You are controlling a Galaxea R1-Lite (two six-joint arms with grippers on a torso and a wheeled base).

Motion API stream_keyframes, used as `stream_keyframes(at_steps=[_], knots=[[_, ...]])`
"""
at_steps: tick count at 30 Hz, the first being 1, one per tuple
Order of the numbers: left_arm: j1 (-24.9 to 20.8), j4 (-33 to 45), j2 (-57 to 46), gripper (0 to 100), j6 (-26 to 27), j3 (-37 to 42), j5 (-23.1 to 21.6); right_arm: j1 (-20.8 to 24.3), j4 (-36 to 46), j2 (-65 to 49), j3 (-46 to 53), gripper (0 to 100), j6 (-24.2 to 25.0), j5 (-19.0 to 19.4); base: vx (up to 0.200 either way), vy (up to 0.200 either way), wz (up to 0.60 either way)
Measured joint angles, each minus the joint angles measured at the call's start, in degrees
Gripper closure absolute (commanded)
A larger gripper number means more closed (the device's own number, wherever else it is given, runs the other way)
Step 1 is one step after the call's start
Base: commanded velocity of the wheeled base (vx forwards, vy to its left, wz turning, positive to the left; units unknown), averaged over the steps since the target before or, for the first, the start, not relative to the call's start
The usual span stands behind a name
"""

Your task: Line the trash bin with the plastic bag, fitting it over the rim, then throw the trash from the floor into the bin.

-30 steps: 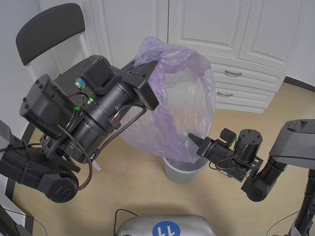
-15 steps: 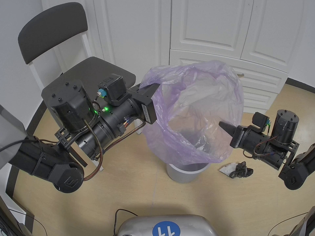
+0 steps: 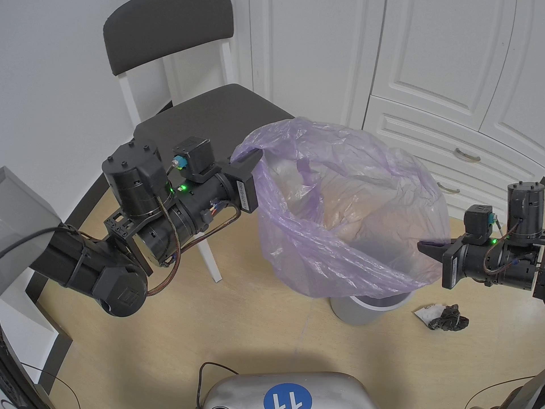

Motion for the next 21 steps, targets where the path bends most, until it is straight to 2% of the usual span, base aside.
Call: stream_keyframes(at_steps=[3,6,13,21], knots=[[0.39,0.54,0.56,100,-0.34,-0.20,-0.15,-1.00,0.73,-1.71,0.00,100,-1.04,0.39,0.000,0.000,0.00],[0.69,0.66,0.91,100,-0.50,-0.24,-0.15,-1.57,-2.16,-2.43,0.72,100,-1.06,0.96,0.000,0.000,0.00],[0.17,0.82,1.30,100,-0.72,-0.02,-0.33,-1.79,-19.10,-2.07,4.74,100,-1.06,4.08,0.000,0.000,0.00],[-1.23,0.88,1.38,100,-1.54,0.52,-0.44,-1.68,-36.08,1.34,7.80,100,4.13,8.13,0.000,0.000,0.00]])
